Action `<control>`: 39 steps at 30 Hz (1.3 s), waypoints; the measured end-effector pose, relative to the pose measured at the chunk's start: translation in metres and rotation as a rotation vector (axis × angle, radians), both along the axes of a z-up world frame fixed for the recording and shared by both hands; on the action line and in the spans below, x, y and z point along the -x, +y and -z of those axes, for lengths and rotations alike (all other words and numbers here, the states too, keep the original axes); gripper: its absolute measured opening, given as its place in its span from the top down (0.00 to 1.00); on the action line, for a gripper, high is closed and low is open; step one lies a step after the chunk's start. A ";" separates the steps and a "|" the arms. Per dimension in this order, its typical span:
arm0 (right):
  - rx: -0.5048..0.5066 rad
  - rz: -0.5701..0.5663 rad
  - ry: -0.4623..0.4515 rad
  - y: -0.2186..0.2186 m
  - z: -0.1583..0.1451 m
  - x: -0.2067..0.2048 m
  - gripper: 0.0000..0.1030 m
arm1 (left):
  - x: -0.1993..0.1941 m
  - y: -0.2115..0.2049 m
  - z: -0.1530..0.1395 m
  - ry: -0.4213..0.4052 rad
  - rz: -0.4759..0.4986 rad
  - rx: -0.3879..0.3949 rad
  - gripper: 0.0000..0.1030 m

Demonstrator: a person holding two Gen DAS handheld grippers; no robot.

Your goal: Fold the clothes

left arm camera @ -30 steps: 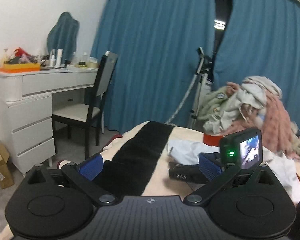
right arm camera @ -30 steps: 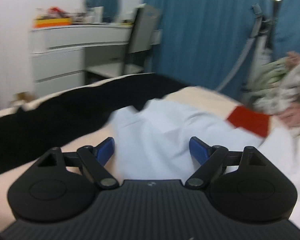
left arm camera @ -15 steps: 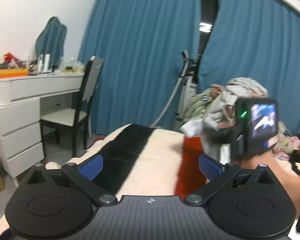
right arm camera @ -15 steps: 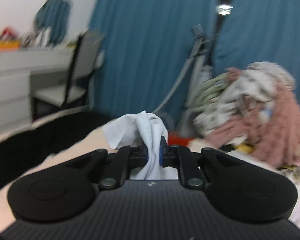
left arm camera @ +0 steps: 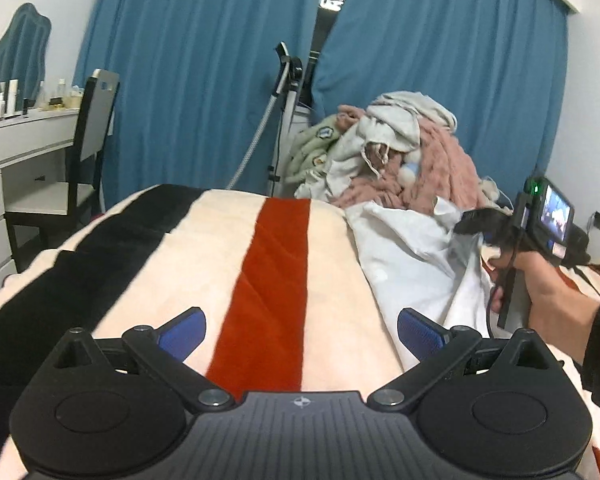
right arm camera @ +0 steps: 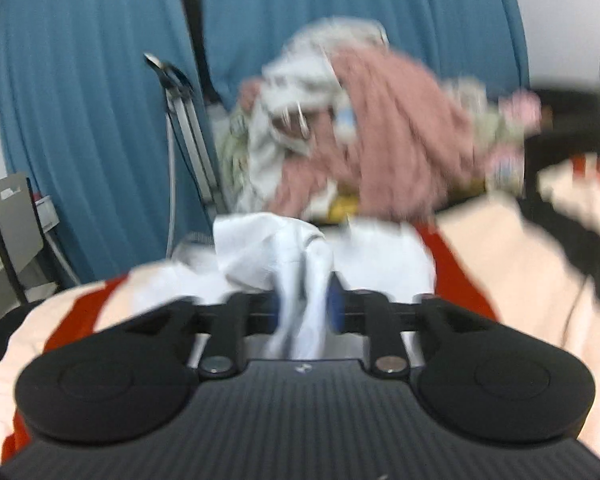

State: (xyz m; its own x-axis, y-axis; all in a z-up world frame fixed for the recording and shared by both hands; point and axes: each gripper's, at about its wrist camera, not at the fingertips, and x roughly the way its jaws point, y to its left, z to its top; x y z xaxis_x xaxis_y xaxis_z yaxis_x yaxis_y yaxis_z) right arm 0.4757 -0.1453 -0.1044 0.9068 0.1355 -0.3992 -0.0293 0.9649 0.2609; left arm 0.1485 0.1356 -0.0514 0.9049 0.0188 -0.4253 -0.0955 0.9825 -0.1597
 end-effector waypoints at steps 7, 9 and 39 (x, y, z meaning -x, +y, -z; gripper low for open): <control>0.076 -0.046 -0.017 -0.005 0.006 0.015 0.16 | -0.020 -0.012 0.013 0.017 0.043 -0.031 0.00; 0.103 -0.057 -0.053 -0.007 -0.007 0.034 0.16 | -0.020 -0.014 0.014 0.017 0.056 -0.033 0.00; -0.032 -0.061 -0.114 -0.068 -0.082 0.405 0.16 | 0.100 -0.043 -0.009 0.185 0.094 0.101 0.01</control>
State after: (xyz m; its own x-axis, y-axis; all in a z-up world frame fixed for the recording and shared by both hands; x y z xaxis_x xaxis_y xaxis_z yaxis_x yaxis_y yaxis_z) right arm 0.0703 -0.2133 -0.0228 0.9358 0.2028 -0.2885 -0.1189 0.9516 0.2833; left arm 0.0487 0.0921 -0.0420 0.8072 -0.1132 -0.5793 -0.0407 0.9684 -0.2460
